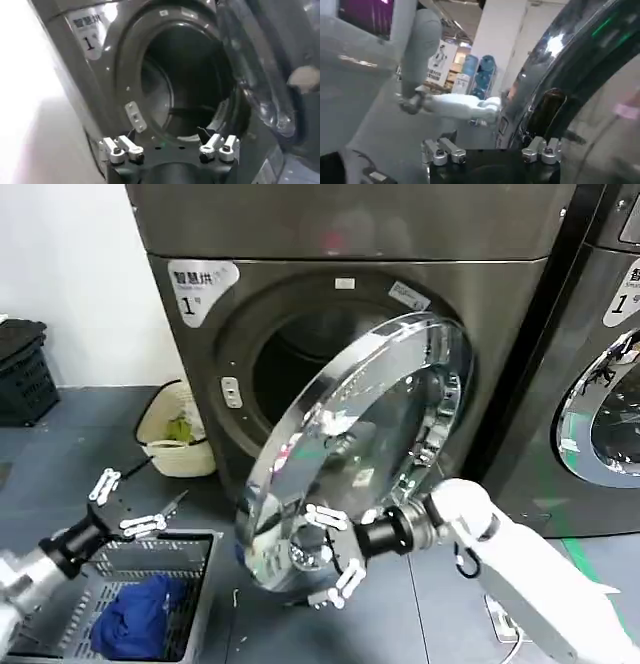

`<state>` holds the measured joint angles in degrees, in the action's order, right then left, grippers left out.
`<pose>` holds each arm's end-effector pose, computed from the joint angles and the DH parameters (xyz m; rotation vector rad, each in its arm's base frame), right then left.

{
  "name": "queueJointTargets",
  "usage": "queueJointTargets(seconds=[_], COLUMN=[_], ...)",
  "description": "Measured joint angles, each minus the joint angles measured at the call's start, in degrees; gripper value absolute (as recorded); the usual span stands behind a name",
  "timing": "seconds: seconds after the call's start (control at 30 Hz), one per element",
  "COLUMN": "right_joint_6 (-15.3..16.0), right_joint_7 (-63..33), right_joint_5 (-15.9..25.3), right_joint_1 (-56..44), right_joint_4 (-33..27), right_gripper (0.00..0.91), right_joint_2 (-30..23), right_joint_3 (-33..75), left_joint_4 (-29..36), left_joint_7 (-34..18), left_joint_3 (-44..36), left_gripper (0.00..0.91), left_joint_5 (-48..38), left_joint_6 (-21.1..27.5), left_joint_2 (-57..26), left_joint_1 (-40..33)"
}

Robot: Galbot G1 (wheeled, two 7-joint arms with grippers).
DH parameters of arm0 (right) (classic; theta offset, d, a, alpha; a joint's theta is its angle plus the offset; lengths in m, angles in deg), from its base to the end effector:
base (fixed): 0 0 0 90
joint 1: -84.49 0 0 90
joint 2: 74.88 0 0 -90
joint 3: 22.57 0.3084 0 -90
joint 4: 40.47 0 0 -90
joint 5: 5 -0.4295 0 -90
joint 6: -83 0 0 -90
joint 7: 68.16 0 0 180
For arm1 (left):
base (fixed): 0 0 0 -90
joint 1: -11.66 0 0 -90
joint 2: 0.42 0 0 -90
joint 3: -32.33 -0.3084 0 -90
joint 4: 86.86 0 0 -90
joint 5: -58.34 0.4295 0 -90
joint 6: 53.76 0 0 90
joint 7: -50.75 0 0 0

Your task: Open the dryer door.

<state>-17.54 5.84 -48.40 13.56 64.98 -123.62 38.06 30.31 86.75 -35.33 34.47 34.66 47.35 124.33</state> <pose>0.4324 0.0247 -0.1465 -2.2573 1.6820 -0.2278 0.3317 0.1830 -0.1229 0.9426 2.8032 0.6894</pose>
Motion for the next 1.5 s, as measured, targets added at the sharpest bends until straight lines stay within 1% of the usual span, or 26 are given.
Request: queueJointTargets(seconds=[0.3, 0.5, 0.67, 0.7, 0.77, 0.87, 0.97, 1.03, 1.1, 1.13, 1.2, 1.23, 1.27, 1.33, 1.43, 1.5], right_joint_6=[-0.2, -1.2, -1.3, -1.4, -2.3, -4.3, -4.3, -2.9, -0.7, 0.3, 3.4, 5.5, 6.6, 7.6, 9.2, 11.1], right_joint_7=[0.0, -1.7, -8.3, -10.0, -13.4, -19.6, -27.4, -33.0, -39.0, -41.9, -47.4, -50.2, -52.3, -56.2, -62.0, -65.4], right_joint_5=[-0.1, -1.2, -2.5, -2.1, 0.0, 4.3, 9.1, 12.3, 15.3, 16.3, 17.3, 17.7, 18.2, 19.2, 22.9, 25.4], right_joint_1=[-10.6, -20.0, -29.3, -31.3, -35.6, -42.2, -47.8, -50.7, -53.1, -54.1, -55.3, -55.6, -55.7, -56.0, -56.2, -56.3], right_joint_4=[3.5, 4.8, 6.7, 7.1, 8.0, 9.4, 10.7, 11.7, 12.8, 13.2, 14.2, 14.7, 14.9, 15.1, 14.8, 14.7], right_gripper=[0.907, 0.907, 0.907, 0.907, 0.907, 0.907, 0.907, 0.907, 0.907, 0.907, 0.907, 0.907, 0.907, 0.907, 0.907, 0.907], right_joint_2=[3.9, 4.9, 3.4, 2.9, 1.6, -1.1, -4.2, -6.5, -9.1, -10.3, -13.1, -14.7, -16.1, -18.8, -22.9, -25.3], right_joint_3=[12.7, 23.5, 35.7, 38.5, 44.1, 52.3, 58.8, 62.5, 66.2, 67.9, 71.3, 73.2, 74.9, 77.9, 82.3, 84.9], left_joint_4=[-6.2, -9.9, -12.9, -13.3, -14.4, -15.5, -16.7, -17.2, -17.9, -18.1, -18.5, -18.7, -18.8, -19.1, -19.5, -19.8], left_joint_7=[1.9, 3.5, 4.8, 4.9, 5.1, 5.1, 5.1, 5.1, 5.1, 5.1, 5.0, 5.0, 5.0, 5.0, 5.0, 5.0], left_joint_3=[-7.4, -16.1, -25.9, -27.7, -31.6, -36.4, -40.5, -43.1, -45.3, -46.4, -48.4, -49.5, -50.4, -52.2, -54.4, -56.0], left_gripper=[0.907, 0.907, 0.907, 0.907, 0.907, 0.907, 0.907, 0.907, 0.907, 0.907, 0.907, 0.907, 0.907, 0.907, 0.907, 0.907], left_joint_5=[-1.6, -0.8, 0.5, 0.6, 0.7, 0.8, 0.7, 0.7, 0.7, 0.6, 0.5, 0.3, 0.3, 0.2, 0.1, 0.1], left_joint_6=[-0.8, -1.4, -2.3, -2.4, -2.5, -2.7, -3.1, -3.3, -3.4, -3.4, -3.4, -3.4, -3.4, -3.5, -3.6, -3.6], left_joint_2=[-6.4, -7.4, -6.3, -6.1, -5.2, -4.1, -3.0, -2.4, -1.8, -1.4, -0.8, -0.5, -0.2, 0.4, 1.2, 1.9], left_joint_1=[-8.7, -16.5, -24.1, -25.4, -28.4, -32.4, -36.1, -38.1, -39.8, -40.7, -42.0, -42.8, -43.4, -44.6, -46.1, -47.0])
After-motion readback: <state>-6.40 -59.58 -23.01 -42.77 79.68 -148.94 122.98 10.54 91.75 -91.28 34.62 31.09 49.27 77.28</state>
